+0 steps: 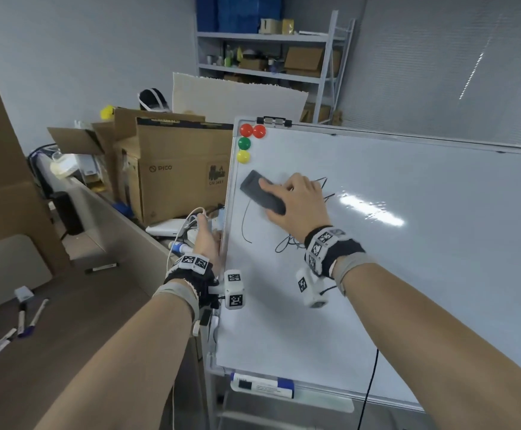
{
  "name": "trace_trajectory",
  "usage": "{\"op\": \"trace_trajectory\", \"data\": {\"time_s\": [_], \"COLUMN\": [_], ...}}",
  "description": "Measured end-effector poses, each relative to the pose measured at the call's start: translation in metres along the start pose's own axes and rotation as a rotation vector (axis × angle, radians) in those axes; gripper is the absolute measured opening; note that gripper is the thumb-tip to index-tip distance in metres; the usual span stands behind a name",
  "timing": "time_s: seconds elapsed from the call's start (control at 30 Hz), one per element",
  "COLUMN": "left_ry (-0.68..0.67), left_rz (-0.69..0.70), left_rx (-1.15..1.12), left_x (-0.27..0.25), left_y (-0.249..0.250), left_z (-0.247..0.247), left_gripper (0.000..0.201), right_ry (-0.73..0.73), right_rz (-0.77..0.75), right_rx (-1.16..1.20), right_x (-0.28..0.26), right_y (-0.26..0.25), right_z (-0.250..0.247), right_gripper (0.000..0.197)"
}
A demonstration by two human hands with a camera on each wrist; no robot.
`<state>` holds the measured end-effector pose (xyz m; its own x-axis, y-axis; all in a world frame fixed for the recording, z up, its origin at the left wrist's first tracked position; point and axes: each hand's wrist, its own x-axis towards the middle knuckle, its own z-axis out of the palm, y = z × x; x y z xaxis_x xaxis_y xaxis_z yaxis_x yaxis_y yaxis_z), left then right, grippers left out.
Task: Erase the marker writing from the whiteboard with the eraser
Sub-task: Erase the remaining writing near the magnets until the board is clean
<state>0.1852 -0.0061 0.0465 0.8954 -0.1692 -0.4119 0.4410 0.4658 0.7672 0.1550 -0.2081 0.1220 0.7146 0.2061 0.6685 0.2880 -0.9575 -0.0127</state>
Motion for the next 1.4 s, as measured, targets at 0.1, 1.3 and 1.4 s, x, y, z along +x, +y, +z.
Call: {"op": "trace_trajectory", "data": {"time_s": [0.1, 1.3, 1.4], "left_ry": [0.022, 0.273, 0.290], "left_rz": [-0.057, 0.043, 0.032], "left_rx": [0.048, 0.298, 0.296], "left_x": [-0.002, -0.033, -0.034], "left_y": [-0.008, -0.057, -0.057], "left_z": [-0.007, -0.015, -0.016], "left_gripper": [0.098, 0.081, 0.070], "right_ry": [0.040, 0.218, 0.147], "right_rz": [-0.005, 0.241, 0.079], "right_rx": [0.053, -0.109, -0.045], "right_x": [-0.018, -0.023, -0.033], "right_y": [-0.004, -0.016, -0.029], "right_z": [0.014, 0.009, 0.019], "right_gripper": [0.059, 0.057, 0.058]}}
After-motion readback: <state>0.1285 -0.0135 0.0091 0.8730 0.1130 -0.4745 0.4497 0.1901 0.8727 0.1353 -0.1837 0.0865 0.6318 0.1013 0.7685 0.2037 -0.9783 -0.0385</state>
